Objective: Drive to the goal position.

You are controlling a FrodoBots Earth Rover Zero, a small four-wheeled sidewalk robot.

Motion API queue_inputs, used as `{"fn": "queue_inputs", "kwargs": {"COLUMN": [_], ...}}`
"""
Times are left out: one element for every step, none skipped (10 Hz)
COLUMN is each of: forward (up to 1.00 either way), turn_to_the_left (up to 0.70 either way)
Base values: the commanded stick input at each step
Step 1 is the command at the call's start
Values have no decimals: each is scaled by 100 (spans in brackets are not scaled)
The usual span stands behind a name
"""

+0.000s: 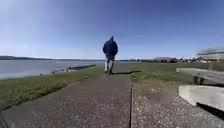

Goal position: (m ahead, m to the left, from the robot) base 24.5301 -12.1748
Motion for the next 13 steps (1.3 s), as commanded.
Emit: {"fn": "queue_inputs", "kwargs": {"forward": [70, 70, 70, 70, 70, 70, 70, 70, 70, 70, 70, 70, 70], "turn_to_the_left": [0, 0, 0, 0, 0, 0, 0, 0, 0, -12, -27, -27, 0]}}
